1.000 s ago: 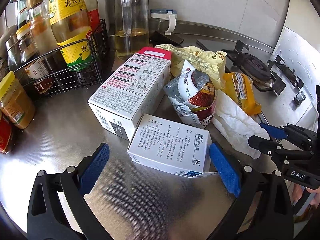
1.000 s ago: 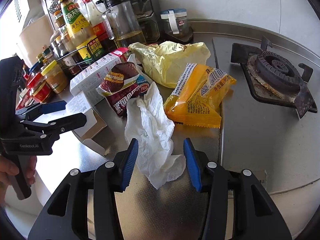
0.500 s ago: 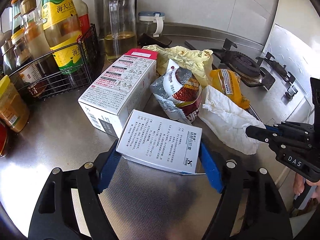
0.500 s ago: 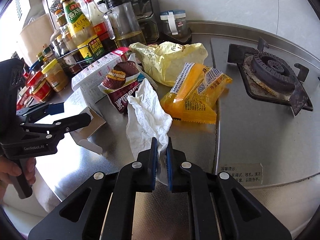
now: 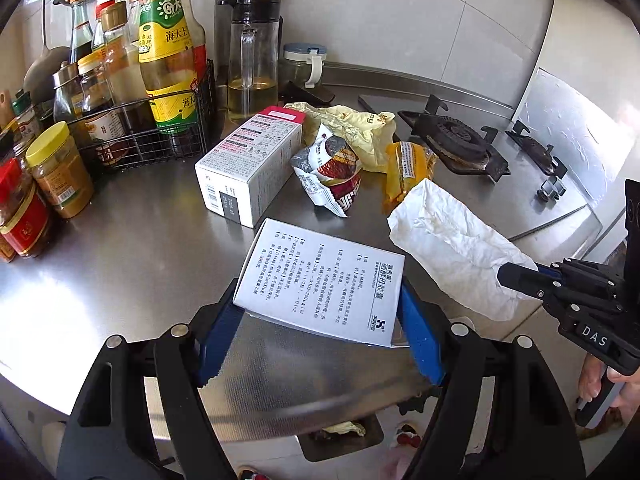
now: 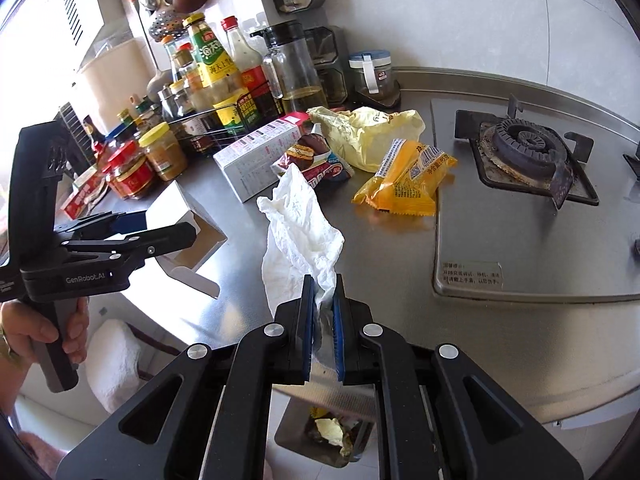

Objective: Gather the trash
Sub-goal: 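Carry the white box and tissue down over the floor bin, then open both tools to drop the box and tissue into the bin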

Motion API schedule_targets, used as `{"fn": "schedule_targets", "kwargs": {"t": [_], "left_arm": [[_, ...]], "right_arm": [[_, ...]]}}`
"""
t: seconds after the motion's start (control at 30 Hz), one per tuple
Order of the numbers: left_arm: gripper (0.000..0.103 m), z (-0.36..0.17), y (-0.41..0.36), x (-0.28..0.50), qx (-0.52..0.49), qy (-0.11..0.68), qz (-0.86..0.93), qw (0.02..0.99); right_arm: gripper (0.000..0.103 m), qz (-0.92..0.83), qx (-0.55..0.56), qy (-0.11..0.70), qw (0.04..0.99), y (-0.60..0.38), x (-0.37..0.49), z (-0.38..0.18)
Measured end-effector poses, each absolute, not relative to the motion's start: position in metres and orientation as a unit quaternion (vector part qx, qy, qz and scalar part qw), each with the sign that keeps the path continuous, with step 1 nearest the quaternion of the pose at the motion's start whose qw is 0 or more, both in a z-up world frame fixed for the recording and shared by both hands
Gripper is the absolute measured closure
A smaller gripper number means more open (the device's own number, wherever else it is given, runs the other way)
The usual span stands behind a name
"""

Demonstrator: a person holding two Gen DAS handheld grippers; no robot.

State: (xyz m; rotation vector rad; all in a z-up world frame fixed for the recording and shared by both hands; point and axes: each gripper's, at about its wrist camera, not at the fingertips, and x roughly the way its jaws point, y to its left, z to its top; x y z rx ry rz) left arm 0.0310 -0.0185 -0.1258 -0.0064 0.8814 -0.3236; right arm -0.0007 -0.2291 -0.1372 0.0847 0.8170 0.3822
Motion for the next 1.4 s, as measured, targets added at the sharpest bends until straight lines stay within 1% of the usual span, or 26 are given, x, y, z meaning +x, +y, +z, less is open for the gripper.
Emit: {"fn": "schedule_targets", "kwargs": {"t": [0.13, 0.33, 0.57, 0.83, 0.97, 1.17, 1.4], "left_arm": [[0.032, -0.121, -0.016, -0.002, -0.013, 0.43, -0.158, 0.889], [0.032, -0.128, -0.013, -0.048, -0.025, 0.447, -0.165, 0.879], [0.032, -0.154, -0.008, -0.086, -0.046, 0.479, -0.165, 0.861], [0.032, -0.224, -0.01, -0.102, -0.049, 0.549, -0.14, 0.822], [0.032, -0.265, -0.012, -0.096, -0.064, 0.582, -0.124, 0.801], [0.032, -0.329, -0.016, -0.081, -0.076, 0.611, -0.102, 0.781], [0.032, -0.408, -0.013, -0.063, -0.112, 0.644, -0.075, 0.753]], "right_arm": [[0.093, 0.197, 0.034, 0.403, 0.893, -0.23, -0.033, -0.131], [0.093, 0.212, 0.025, 0.427, 0.879, -0.232, -0.075, -0.137], [0.093, 0.227, 0.023, 0.471, 0.852, -0.229, -0.113, -0.169], [0.093, 0.218, 0.005, 0.548, 0.808, -0.218, -0.126, -0.241], [0.093, 0.198, 0.008, 0.583, 0.788, -0.218, -0.123, -0.285], [0.093, 0.167, -0.001, 0.623, 0.764, -0.212, -0.107, -0.353], [0.093, 0.112, 0.037, 0.659, 0.743, -0.216, -0.082, -0.425]]}}
